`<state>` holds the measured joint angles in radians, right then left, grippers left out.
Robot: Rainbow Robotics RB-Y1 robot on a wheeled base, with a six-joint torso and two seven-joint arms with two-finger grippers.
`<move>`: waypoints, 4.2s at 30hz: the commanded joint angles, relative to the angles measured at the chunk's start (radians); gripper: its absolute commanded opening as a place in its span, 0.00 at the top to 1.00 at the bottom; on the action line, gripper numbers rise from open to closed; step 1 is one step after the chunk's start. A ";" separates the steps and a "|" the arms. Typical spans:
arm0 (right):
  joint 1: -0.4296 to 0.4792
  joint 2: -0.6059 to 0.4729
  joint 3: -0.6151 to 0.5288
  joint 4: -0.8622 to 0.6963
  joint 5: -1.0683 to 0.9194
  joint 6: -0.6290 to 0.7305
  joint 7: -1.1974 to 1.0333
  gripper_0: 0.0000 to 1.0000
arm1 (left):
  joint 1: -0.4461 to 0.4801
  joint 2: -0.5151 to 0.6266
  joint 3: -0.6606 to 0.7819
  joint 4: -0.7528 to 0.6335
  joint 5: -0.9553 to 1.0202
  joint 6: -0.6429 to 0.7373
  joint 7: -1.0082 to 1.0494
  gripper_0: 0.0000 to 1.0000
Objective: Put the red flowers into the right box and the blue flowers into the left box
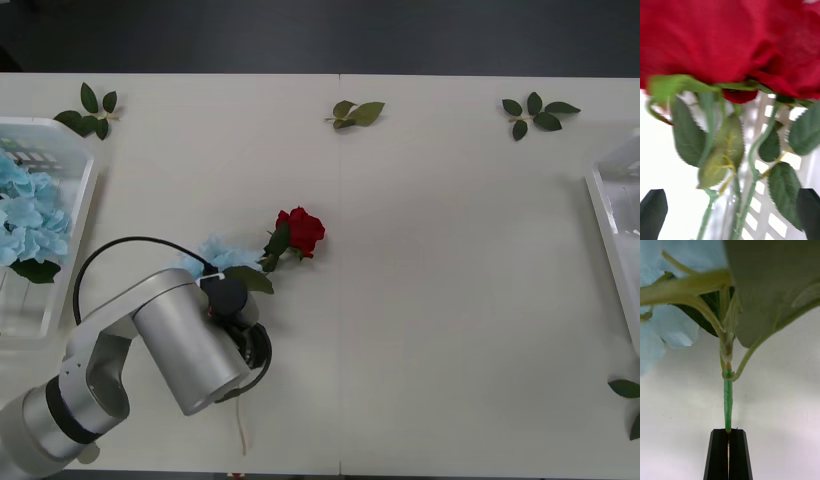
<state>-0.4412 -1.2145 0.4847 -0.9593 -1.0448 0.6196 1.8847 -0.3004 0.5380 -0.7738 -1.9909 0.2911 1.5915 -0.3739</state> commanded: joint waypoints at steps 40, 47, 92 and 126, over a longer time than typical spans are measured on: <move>-0.021 0.010 -0.097 -0.176 -1.387 0.738 0.821 0.00 | 0.106 0.278 1.070 -0.069 0.080 0.203 -1.116 1.00; -0.021 0.098 -0.097 -0.236 -1.457 0.778 0.821 0.00 | 0.052 0.338 1.090 0.195 0.151 0.041 -1.205 1.00; -0.007 0.156 -0.015 -0.684 -1.457 0.374 0.821 0.00 | 0.099 0.296 1.111 0.035 0.704 0.145 -1.402 0.00; -0.002 0.154 -0.015 -0.679 -1.472 0.396 0.821 0.00 | -0.158 0.189 0.323 0.009 0.470 -0.179 -1.315 0.00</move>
<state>-0.4405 -1.0403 0.4880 -1.6239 -2.5031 1.0077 2.7062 -0.4077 0.7572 -0.4265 -2.0044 0.7793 1.4180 -1.7841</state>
